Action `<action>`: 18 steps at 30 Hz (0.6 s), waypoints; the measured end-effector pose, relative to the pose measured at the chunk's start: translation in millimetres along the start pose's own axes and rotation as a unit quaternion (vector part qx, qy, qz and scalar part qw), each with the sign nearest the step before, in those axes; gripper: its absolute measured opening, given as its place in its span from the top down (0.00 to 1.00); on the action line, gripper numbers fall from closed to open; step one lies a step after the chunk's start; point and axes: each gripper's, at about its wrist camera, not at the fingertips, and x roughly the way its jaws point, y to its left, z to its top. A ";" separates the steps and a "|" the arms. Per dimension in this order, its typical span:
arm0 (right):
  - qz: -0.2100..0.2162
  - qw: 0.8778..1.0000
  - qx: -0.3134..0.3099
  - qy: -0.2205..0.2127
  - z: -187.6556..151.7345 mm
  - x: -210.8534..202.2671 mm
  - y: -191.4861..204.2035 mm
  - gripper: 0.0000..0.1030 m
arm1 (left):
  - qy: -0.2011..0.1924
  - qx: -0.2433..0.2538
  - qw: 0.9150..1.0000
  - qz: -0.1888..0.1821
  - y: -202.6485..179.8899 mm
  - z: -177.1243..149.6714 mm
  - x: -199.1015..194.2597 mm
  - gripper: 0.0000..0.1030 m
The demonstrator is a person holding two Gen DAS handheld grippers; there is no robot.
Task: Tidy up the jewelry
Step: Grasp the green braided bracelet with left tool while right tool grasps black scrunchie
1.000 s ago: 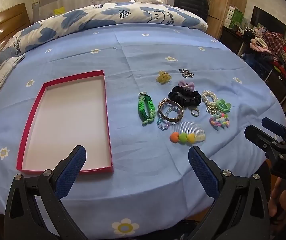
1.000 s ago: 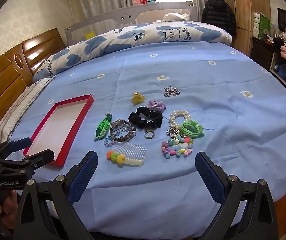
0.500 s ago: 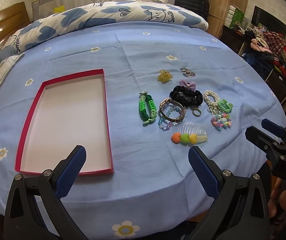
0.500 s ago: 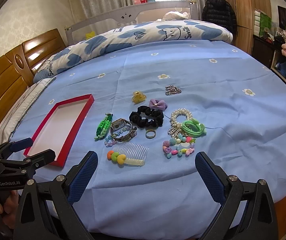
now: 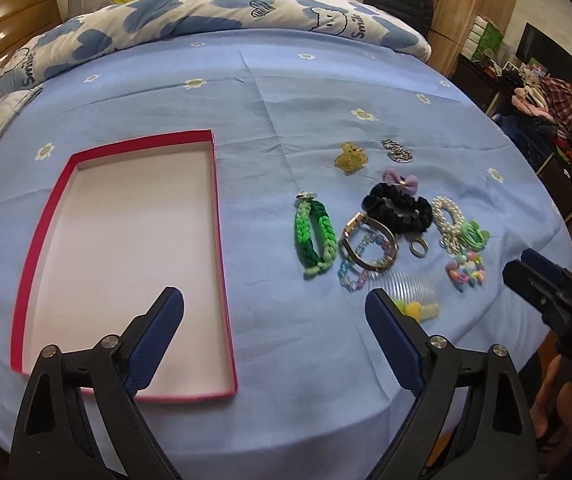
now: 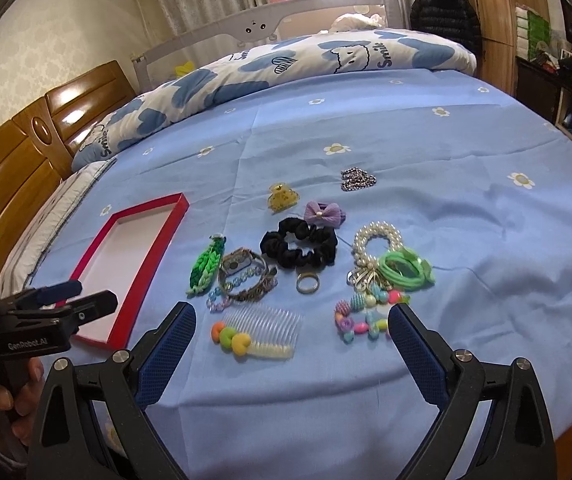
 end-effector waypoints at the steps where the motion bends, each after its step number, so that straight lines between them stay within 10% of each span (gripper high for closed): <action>1: 0.002 1.000 0.000 -0.001 3.1 3.4 -1.4 0.05 | -0.003 0.001 1.000 -0.002 -0.2 3.2 3.5 0.13; 18: 0.015 0.996 0.002 0.084 45.7 111.5 -31.1 0.44 | 0.040 0.031 0.998 -0.026 -17.9 49.0 89.0 0.46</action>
